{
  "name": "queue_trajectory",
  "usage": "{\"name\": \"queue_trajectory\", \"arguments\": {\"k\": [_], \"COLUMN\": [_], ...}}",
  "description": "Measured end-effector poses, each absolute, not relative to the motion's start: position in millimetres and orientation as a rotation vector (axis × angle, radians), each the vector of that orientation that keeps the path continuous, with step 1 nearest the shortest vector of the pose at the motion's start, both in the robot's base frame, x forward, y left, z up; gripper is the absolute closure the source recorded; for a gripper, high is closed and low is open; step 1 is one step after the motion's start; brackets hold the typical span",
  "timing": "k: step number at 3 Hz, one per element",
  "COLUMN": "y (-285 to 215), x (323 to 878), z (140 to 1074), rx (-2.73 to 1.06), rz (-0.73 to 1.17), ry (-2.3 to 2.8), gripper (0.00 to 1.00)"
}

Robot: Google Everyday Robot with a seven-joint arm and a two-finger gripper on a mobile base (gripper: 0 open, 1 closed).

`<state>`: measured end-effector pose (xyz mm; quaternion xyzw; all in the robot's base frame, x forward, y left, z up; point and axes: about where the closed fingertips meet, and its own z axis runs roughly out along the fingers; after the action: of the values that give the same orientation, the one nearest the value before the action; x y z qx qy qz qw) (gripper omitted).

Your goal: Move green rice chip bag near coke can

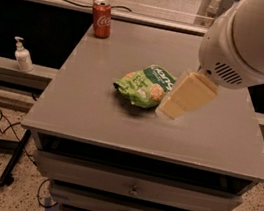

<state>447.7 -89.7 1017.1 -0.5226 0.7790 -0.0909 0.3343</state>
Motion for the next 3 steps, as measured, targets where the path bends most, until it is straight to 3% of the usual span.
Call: {"name": "queue_trajectory", "arguments": {"k": [2,3], "y": [-79.5,-57.8], "x": [449.4,468.1], "z": [1022.7,992.9], "rx": [-1.287,-1.191], "rz": [-0.195,-0.069], "ry": [2.018,2.026], "gripper": [0.0,0.0]}}
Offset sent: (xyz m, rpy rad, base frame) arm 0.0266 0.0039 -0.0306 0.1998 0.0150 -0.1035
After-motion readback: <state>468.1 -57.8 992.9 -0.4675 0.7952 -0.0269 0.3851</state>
